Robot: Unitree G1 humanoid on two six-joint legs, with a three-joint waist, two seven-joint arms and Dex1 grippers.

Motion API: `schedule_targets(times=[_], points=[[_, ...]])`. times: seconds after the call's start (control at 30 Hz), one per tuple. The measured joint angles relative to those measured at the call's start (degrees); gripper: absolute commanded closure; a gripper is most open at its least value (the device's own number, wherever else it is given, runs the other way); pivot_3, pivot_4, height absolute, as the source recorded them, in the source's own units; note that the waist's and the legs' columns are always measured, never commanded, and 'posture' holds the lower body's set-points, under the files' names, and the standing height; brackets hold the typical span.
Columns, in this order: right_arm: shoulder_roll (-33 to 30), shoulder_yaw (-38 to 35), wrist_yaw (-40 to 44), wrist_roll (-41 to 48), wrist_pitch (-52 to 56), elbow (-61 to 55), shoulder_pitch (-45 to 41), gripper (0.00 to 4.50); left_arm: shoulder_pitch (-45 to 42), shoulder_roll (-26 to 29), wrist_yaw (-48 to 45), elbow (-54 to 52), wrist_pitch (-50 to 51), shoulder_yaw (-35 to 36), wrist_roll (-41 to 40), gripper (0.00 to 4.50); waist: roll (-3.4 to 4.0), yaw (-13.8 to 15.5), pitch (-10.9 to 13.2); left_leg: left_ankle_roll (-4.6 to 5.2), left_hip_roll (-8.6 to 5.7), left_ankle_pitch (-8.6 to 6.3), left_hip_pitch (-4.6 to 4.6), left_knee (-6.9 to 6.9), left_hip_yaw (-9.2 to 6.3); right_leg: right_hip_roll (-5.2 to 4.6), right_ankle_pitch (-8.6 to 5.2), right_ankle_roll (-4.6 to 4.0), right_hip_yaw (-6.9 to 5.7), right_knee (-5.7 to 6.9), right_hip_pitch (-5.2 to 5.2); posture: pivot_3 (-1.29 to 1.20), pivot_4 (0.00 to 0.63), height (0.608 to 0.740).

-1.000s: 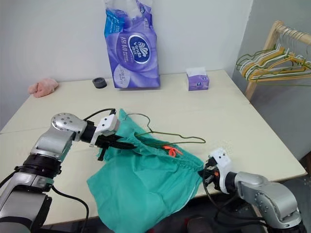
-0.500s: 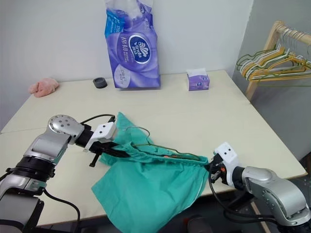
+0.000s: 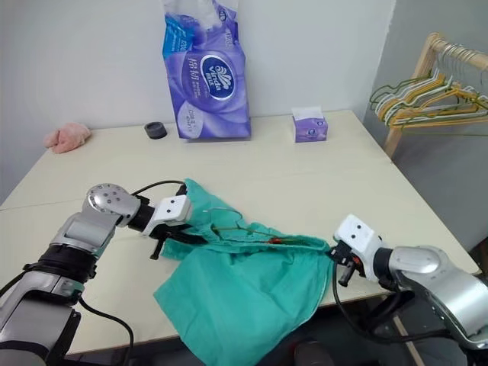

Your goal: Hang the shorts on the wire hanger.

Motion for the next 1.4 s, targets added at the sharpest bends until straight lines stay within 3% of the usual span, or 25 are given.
schedule_targets(times=[0.17,0.33,0.67,0.97,1.23,1.33,1.4], points=[[2.2,6.2,0.3,-3.5,-0.3,2.3,-7.4,4.45,0.1,-1.6,1.7,-1.5,1.0,0.0,0.5,4.50,0.00,0.0,0.0,0.00,0.00,0.00,-0.02,0.01,-0.03,-0.03,0.00,0.00,0.01,0.02,0.00,-0.29,0.038,0.740],[0.6,9.3,3.2,-7.0,-2.5,3.6,-9.1,4.45,0.4,-2.0,2.1,-2.9,1.4,0.0,0.5,4.50,0.02,0.1,0.0,0.00,-0.01,0.00,-0.02,0.01,-0.02,-0.04,0.00,0.00,0.00,0.01,-0.01,-0.28,0.044,0.740],[-4.7,6.7,8.0,-10.8,-7.3,4.2,-5.4,1.11,2.3,-3.1,3.0,-5.4,2.4,0.0,0.4,4.50,0.03,0.1,0.1,0.00,-0.01,0.00,-0.01,0.01,-0.01,-0.04,0.00,0.00,0.01,0.00,0.02,-0.29,0.049,0.740],[-2.1,8.0,10.0,-11.4,-6.4,9.6,-5.8,1.11,2.5,-3.2,3.0,-5.5,2.4,0.0,0.4,4.50,0.05,-0.1,0.1,0.00,-0.01,0.00,-0.01,0.01,-0.02,-0.03,0.00,0.00,-0.01,0.01,0.01,-0.29,0.045,0.740],[4.5,17.3,14.4,-15.5,-8.5,17.3,-14.7,1.11,2.8,-3.3,2.9,-5.8,2.6,0.0,0.5,4.50,0.11,-0.7,0.1,-0.01,-0.02,0.00,-0.01,0.00,-0.05,-0.04,0.00,-0.01,-0.03,0.03,-0.01,-0.28,0.044,0.740],[5.8,19.0,15.6,-17.2,-9.5,19.2,-16.5,1.72,3.0,-3.3,2.9,-6.1,3.3,0.0,0.5,4.50,0.11,-0.7,0.1,-0.01,-0.02,0.00,-0.01,0.00,-0.07,-0.04,0.00,-0.01,-0.05,0.04,-0.01,-0.27,0.044,0.740],[6.3,19.3,16.2,-18.2,-10.2,20.0,-17.0,2.36,3.1,-3.3,2.9,-6.3,3.5,0.0,0.4,4.50,0.11,-0.7,0.1,-0.01,-0.02,0.01,-0.01,0.00,-0.08,-0.04,0.00,-0.01,-0.06,0.05,-0.02,-0.27,0.044,0.740]])
